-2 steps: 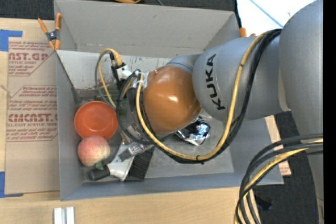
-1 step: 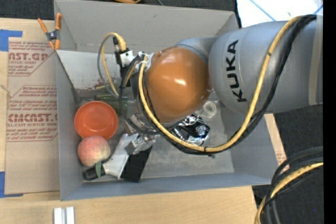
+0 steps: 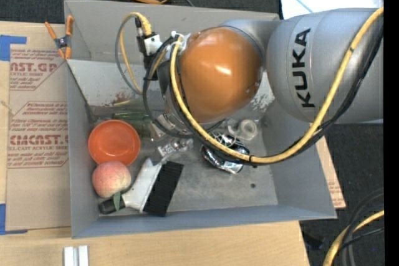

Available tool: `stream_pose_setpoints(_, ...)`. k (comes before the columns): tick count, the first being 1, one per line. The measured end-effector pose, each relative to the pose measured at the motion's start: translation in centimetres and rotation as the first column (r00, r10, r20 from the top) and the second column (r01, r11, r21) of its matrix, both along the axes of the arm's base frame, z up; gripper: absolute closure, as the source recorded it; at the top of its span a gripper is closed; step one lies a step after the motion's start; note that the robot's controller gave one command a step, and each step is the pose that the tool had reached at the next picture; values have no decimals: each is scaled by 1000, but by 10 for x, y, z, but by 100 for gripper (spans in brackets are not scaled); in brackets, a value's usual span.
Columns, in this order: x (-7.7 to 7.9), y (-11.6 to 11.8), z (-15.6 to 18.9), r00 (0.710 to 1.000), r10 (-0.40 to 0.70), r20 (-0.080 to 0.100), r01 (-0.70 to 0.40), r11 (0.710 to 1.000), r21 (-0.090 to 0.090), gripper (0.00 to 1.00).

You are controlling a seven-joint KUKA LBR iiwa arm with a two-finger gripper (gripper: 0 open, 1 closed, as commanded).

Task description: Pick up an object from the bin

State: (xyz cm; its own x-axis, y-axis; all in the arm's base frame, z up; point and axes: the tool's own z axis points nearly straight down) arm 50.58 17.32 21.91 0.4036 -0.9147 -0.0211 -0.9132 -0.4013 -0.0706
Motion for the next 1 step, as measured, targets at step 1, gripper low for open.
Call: stream_pose_setpoints(1,3,5,97,1000,-25,-13,25,1000,-3,100)
